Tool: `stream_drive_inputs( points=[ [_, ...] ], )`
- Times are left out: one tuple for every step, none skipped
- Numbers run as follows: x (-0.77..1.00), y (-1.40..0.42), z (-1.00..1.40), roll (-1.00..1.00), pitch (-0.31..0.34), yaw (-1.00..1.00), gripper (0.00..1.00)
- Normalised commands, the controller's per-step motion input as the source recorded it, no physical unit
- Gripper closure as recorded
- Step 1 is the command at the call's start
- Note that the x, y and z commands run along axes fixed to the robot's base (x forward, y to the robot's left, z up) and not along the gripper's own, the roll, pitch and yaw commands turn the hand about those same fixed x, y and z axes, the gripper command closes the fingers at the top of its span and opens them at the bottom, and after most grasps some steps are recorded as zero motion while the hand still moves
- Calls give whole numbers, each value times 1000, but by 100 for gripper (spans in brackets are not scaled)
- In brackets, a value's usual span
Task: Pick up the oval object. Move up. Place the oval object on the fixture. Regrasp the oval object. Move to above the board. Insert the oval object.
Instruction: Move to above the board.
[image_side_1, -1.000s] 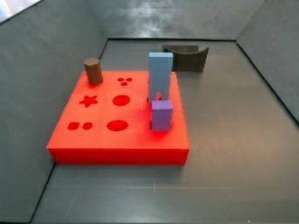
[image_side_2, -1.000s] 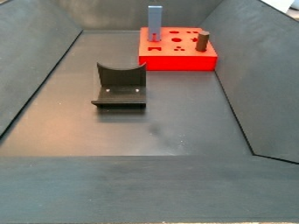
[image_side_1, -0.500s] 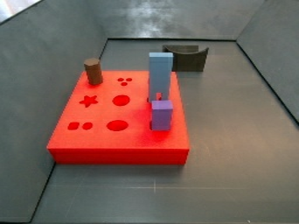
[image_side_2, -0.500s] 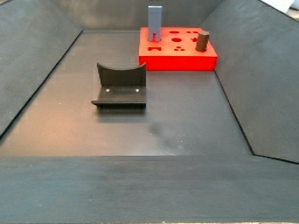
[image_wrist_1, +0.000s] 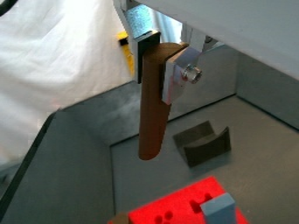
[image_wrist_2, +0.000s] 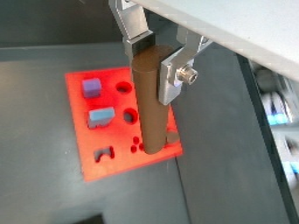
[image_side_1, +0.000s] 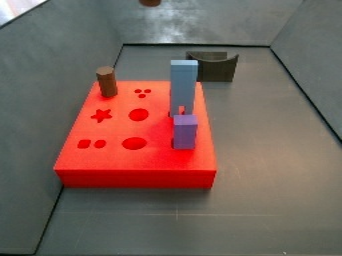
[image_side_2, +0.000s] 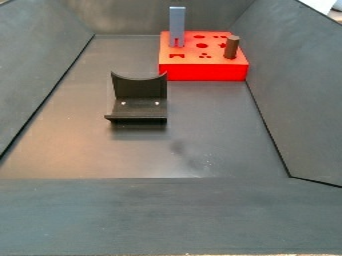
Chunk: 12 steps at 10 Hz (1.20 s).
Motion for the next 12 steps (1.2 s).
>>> stream_drive_inputs(
  points=[
    [-17, -86, -4, -404, -125, 1000, 100],
    [-8, -61, -5, -397, -142, 1000, 100],
    [-10, -19, 7, -386, -176, 1000, 100],
    [-19, -8, 4, -375, -203, 1000, 100],
    [-35, 10, 3, -359, -244, 1000, 100],
    [-41, 9, -7, -350, -266, 1000, 100],
    [-63, 23, -3, -325, -328, 1000, 100],
    [-72, 26, -7, -307, -369, 1000, 100],
    [-76, 25, -10, -287, -410, 1000, 100],
    [-71, 21, -5, -257, -461, 1000, 100],
    [-61, 18, -8, -232, -499, 1000, 100],
    [-57, 16, -5, -194, -554, 987, 100]
  ],
)
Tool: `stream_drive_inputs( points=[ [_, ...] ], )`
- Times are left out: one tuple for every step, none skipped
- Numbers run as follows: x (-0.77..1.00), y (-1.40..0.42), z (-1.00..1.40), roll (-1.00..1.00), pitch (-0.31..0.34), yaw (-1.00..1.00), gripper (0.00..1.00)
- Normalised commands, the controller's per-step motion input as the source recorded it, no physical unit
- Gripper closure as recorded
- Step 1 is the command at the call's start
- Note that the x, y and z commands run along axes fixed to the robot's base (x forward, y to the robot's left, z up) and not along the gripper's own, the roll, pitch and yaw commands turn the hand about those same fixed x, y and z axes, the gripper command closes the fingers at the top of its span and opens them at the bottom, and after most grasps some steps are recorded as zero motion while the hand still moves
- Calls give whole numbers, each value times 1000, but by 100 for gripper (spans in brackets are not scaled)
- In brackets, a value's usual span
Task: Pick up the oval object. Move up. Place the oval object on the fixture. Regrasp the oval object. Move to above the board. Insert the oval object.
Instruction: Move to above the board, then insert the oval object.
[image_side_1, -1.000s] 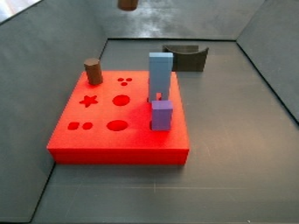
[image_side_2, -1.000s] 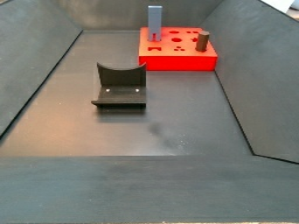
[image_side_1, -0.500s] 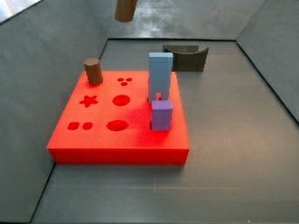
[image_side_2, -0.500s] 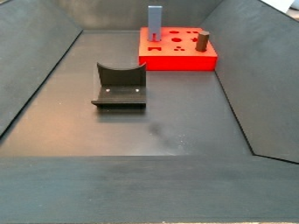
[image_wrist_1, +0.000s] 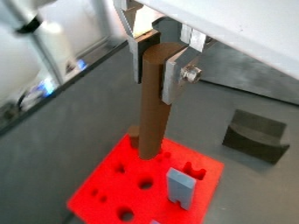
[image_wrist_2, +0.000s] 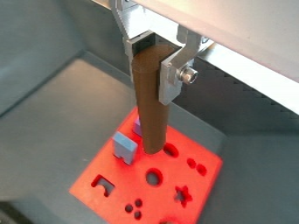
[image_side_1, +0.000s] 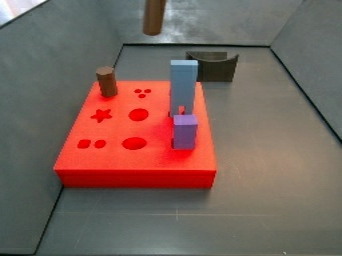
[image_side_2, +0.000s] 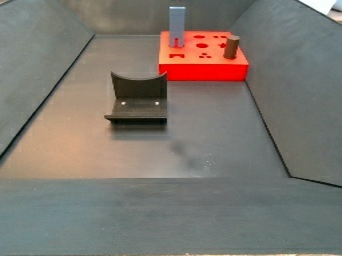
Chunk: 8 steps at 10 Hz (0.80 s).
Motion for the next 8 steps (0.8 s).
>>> stream_drive_inputs(
  points=[
    [-58, 15, -10, -117, -447, 711, 100],
    [-53, 11, -7, -62, -333, 460, 100],
    [-32, 8, -4, -29, -190, 224, 100],
    [0, -40, 0, 6, 0, 0, 100],
    [0, -103, 0, 0, 0, 0, 100],
    [-6, -389, -166, 0, 0, -714, 100],
    [0, -211, -226, 0, -23, -940, 100],
    [0, -137, -317, -14, -87, -971, 100]
  ],
)
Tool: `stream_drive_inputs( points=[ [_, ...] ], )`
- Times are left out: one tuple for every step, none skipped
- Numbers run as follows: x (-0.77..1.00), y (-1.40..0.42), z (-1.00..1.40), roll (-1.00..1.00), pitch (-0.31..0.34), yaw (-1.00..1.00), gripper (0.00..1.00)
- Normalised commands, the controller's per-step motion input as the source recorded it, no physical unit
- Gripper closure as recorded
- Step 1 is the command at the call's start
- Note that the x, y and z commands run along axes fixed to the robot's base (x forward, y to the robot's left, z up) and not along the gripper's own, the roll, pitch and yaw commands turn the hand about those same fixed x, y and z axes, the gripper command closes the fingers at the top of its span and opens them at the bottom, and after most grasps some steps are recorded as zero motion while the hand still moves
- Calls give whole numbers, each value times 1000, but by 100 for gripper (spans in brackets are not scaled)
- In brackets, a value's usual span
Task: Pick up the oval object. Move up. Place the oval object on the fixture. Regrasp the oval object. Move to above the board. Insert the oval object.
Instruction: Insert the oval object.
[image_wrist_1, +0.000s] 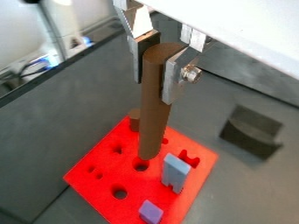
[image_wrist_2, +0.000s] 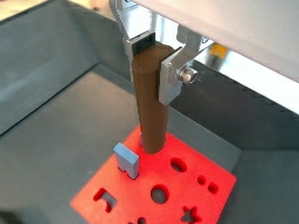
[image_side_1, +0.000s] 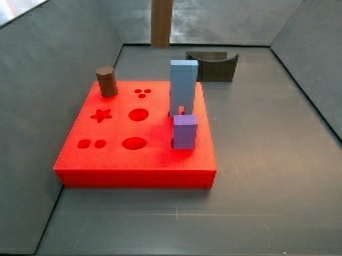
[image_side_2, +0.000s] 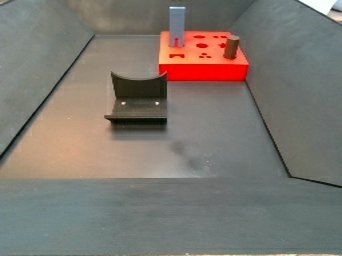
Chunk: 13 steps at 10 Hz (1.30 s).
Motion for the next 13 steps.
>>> stream_drive_inputs(
  points=[
    [0, -71, -360, -30, -107, -1000, 100],
    [0, -17, -380, -41, -96, -1000, 100],
    [0, -11, -417, -31, -93, -1000, 100],
    [0, -6, -466, -26, -107, -1000, 100],
    [0, -6, -469, -26, -110, -1000, 100],
    [0, -9, -471, -29, -106, -1000, 100],
    [0, -183, -263, 0, 0, -954, 100],
    [0, -246, -154, 0, 0, -903, 100],
    [0, -214, -171, 0, 0, -937, 100],
    [0, -77, -277, 0, 0, -1000, 100],
    [0, -9, -303, 0, 0, -1000, 100],
    [0, 0, -323, 0, 0, -1000, 100],
    [0, 0, -323, 0, 0, -1000, 100]
  ],
)
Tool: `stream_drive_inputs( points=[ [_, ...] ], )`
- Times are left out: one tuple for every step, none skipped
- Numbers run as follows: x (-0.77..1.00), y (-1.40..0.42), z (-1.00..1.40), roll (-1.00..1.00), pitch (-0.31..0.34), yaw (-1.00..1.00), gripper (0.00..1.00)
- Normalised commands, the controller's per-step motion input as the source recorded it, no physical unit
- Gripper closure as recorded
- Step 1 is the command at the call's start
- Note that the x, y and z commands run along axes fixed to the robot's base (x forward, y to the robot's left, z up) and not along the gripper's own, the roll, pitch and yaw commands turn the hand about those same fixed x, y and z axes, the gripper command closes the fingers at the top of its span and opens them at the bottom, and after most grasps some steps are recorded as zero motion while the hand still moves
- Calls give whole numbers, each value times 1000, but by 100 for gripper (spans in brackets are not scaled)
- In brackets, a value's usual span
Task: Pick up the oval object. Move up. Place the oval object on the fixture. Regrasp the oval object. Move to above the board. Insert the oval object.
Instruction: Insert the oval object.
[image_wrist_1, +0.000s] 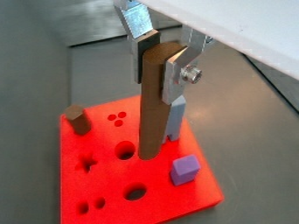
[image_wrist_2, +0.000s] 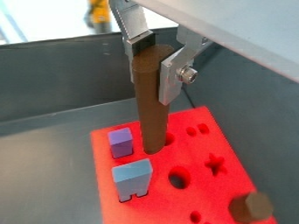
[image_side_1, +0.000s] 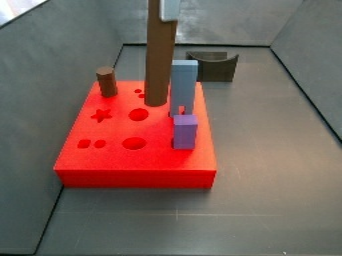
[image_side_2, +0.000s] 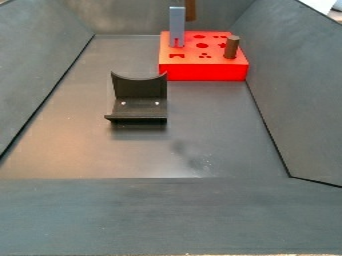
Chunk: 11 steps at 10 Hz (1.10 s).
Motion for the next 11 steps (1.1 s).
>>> stream_drive_inputs(
  points=[
    [0, 0, -320, 0, 0, -1000, 100],
    [0, 0, -314, 0, 0, -1000, 100],
    [0, 0, -320, 0, 0, -1000, 100],
    [0, 0, -317, 0, 0, -1000, 100],
    [0, 0, -280, -9, -14, -1000, 100],
    [-257, -409, -117, -113, -137, -523, 100],
    [-397, -551, 0, -153, -197, -306, 100],
    [-454, -540, 0, -191, -231, -254, 100],
    [-646, -303, -80, -143, -231, -223, 100],
    [-577, -20, -163, -127, -199, -171, 100],
    [-134, 0, -151, -70, -97, -40, 100]
  ],
)
